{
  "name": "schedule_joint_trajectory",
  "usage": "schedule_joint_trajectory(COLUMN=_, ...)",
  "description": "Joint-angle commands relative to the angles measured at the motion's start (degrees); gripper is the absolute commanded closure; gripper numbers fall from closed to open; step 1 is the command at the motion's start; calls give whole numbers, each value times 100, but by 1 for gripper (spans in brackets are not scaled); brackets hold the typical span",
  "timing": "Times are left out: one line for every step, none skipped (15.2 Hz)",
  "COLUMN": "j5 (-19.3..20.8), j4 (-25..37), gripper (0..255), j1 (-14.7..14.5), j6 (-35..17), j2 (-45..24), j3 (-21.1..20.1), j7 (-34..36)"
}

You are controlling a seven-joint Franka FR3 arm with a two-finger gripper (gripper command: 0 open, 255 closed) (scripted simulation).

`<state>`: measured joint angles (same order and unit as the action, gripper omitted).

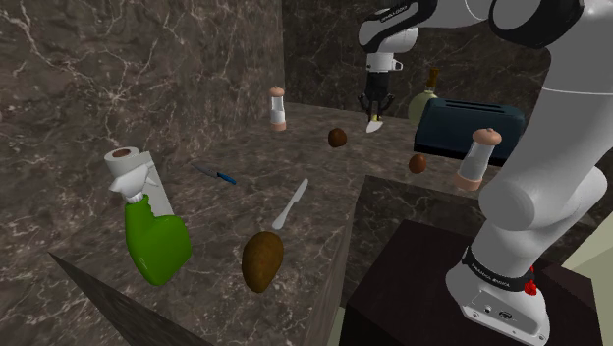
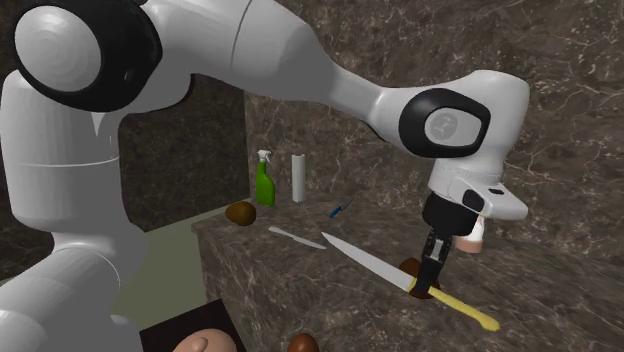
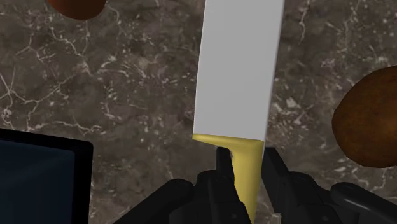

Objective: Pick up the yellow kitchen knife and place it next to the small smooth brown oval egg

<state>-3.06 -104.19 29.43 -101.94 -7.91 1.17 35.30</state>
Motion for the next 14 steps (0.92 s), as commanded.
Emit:
schedule_joint_trajectory(j5=-3, j4=-102, gripper=255, j1=-1, j6=-147, j2=-43, j3=-1, j7=-6)
schedule_joint_trajectory(j5=-5, j4=-155, gripper=255, j1=-1, j6=-219, j2=-62, j3=-1, j7=-10)
schedule_joint_trajectory(j5=-6, j4=-207, gripper=255, j1=-2, j6=-291, j2=-82, j3=-2, j7=-14)
schedule_joint_trajectory(j5=-8, j4=-257, gripper=255, j1=-2, j6=-362, j2=-104, j3=-2, j7=-17)
schedule_joint_trajectory(j5=-10, j4=-306, gripper=255, j1=-2, j6=-434, j2=-127, j3=-2, j7=-21)
schedule_joint_trajectory(j5=-11, j4=-354, gripper=255, j1=-2, j6=-505, j2=-150, j3=-3, j7=-25)
schedule_joint_trajectory(j5=-13, j4=-400, gripper=255, j1=-2, j6=-576, j2=-175, j3=-3, j7=-28)
schedule_joint_trajectory(j5=-15, j4=-445, gripper=255, j1=-3, j6=-647, j2=-201, j3=-4, j7=-32)
schedule_joint_trajectory(j5=-17, j4=-488, gripper=255, j1=-3, j6=-717, j2=-228, j3=-4, j7=-36)
schedule_joint_trajectory(j5=-19, j4=-531, gripper=255, j1=-3, j6=-788, j2=-256, j3=-4, j7=-40)
schedule_joint_trajectory(j5=-21, j4=-572, gripper=255, j1=-3, j6=-858, j2=-285, j3=-5, j7=-43)
schedule_joint_trajectory(j5=-23, j4=-611, gripper=255, j1=-3, j6=-927, j2=-316, j3=-5, j7=-47)
schedule_joint_trajectory(j5=-26, j4=-650, gripper=255, j1=-3, j6=-997, j2=-347, j3=-6, j7=-51)
schedule_joint_trajectory(j5=-28, j4=-687, gripper=255, j1=-4, j6=-1066, j2=-379, j3=-6, j7=-55)
